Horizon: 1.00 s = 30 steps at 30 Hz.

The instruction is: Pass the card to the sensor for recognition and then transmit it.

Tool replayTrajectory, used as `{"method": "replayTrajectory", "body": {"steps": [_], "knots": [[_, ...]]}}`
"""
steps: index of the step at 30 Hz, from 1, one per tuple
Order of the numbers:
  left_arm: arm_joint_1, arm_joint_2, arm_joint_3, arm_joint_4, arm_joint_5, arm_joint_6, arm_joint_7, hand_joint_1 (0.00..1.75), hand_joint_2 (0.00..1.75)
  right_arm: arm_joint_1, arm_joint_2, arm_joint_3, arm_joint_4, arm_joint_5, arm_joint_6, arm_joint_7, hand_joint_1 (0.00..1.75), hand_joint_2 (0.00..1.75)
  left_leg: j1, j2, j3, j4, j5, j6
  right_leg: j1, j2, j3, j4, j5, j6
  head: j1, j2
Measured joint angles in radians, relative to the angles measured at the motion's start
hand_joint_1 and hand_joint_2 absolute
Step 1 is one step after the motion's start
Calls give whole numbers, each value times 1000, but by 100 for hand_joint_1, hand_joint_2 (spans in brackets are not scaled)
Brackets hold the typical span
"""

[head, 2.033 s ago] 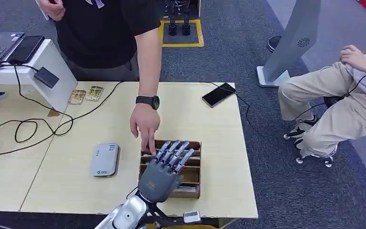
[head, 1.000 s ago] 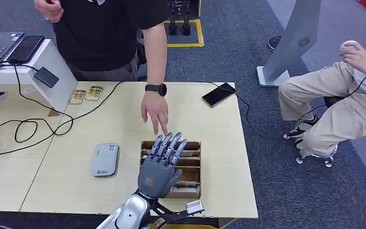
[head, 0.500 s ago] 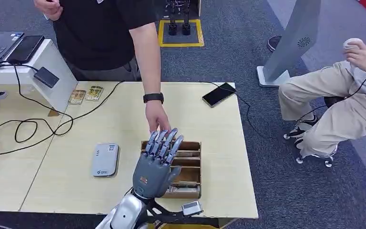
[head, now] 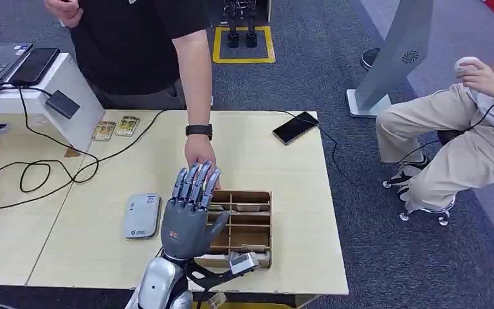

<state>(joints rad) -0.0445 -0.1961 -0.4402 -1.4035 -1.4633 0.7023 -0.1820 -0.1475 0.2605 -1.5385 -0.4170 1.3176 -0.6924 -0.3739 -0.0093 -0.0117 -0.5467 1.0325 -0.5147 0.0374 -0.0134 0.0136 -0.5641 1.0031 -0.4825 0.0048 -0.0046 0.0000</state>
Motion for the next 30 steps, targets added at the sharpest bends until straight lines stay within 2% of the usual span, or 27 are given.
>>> {"method": "replayTrajectory", "body": {"steps": [3,5,10,12,17,22,30], "knots": [[9,-6,32,-20,-2,0,-19,0,175,0,0,0,0,10,0,1,0,175,0,0,0,0,0,0,0,0,0,0,0,0,0,0],[13,-8,46,-21,-8,0,8,0,175,0,0,0,0,12,0,7,0,175,0,0,0,0,0,0,0,0,0,0,0,0,0,0],[-6,4,34,10,-17,-1,255,0,175,0,0,0,-3,12,0,7,0,175,0,0,1,0,0,0,0,0,0,0,0,0,0,0],[-30,27,7,38,-17,-1,350,0,175,0,0,0,-3,13,0,10,0,175,0,0,1,0,0,0,0,0,0,0,0,0,0,0],[-70,71,-63,98,-17,-2,446,0,175,0,0,0,-3,11,0,9,0,175,0,0,1,0,0,0,0,0,0,0,0,0,0,0],[-87,95,-114,148,-17,-1,476,0,175,0,0,0,-3,3,0,6,0,175,0,0,0,0,0,0,0,0,0,0,0,0,0,0],[-91,109,-132,170,-17,-1,452,0,175,1,0,0,-3,3,0,11,0,175,0,0,0,0,0,0,0,0,0,0,0,0,0,0]]}}
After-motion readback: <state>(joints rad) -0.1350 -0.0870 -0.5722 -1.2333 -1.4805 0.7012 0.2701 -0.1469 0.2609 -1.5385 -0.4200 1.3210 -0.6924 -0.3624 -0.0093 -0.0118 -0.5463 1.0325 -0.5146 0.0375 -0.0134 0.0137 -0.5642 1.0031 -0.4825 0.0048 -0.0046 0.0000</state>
